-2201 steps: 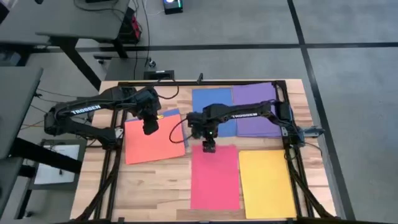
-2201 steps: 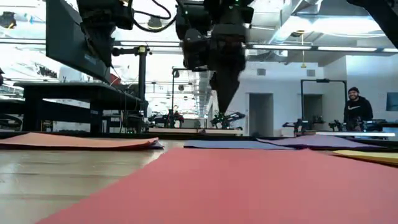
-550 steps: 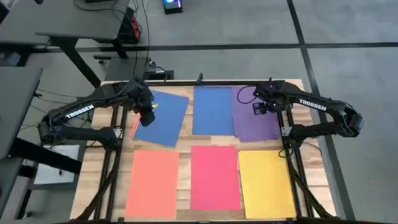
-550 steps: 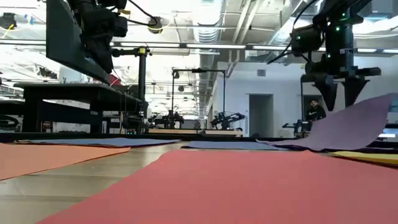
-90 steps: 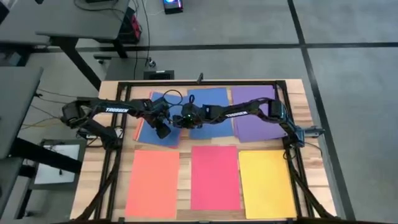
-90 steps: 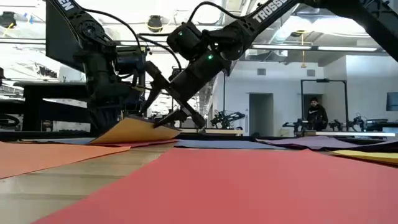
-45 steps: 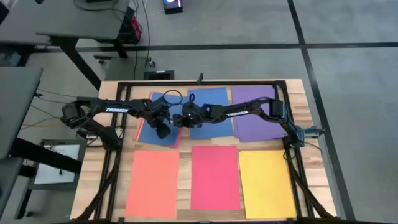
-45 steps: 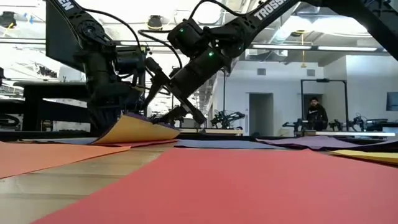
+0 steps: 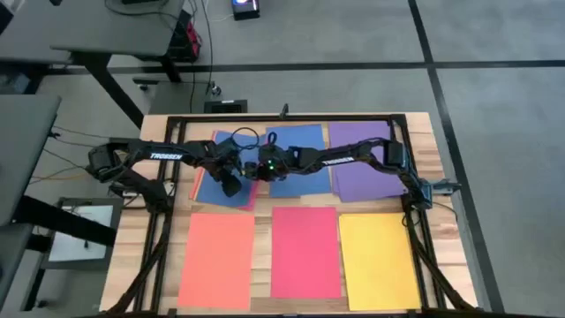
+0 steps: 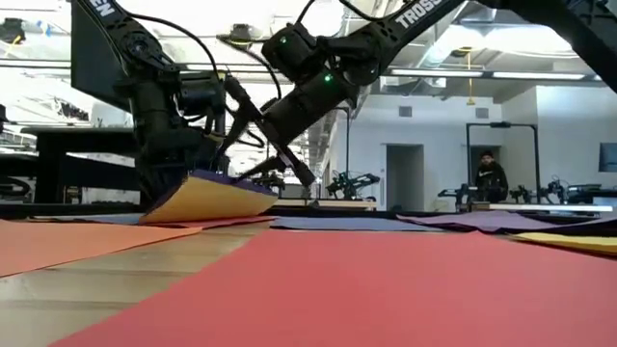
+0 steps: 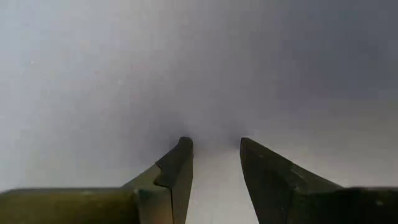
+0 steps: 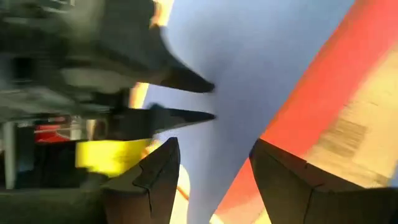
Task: Organize paper
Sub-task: Stack the blue paper on the top center blue papers
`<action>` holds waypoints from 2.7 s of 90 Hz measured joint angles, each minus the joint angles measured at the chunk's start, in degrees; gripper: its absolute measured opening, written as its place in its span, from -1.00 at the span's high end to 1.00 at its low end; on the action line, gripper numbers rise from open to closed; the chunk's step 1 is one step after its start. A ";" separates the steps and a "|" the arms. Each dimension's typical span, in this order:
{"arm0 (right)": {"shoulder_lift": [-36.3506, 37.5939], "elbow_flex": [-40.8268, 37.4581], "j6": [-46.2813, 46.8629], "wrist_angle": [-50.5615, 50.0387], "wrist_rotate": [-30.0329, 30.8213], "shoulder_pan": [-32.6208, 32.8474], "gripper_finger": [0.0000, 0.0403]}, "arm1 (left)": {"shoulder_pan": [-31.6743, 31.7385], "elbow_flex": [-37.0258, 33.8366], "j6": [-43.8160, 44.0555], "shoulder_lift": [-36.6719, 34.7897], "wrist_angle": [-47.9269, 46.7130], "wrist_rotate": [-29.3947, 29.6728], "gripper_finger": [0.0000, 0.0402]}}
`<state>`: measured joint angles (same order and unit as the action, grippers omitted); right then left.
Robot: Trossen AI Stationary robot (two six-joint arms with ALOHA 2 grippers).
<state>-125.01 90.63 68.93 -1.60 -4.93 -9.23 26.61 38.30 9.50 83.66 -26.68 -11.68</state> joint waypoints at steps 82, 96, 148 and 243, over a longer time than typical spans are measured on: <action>-5.64 1.03 -0.23 0.59 3.58 0.09 0.13 | 0.00 0.10 -2.16 0.02 -2.34 -0.02 0.41; -5.62 1.03 -2.15 -0.35 3.56 0.07 0.45 | 0.00 0.13 -2.29 -0.42 -3.05 -0.02 0.41; 5.48 1.00 -15.22 -15.67 2.19 -3.20 1.00 | 0.12 9.53 -2.86 -11.13 -16.87 0.57 0.41; 17.16 -13.14 -17.79 -48.10 8.57 -14.87 1.00 | 0.63 10.56 0.85 -17.35 -16.23 3.78 0.41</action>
<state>-107.85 77.49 51.13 -49.70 3.65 -24.10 27.24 48.86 10.35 66.30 -42.90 -7.90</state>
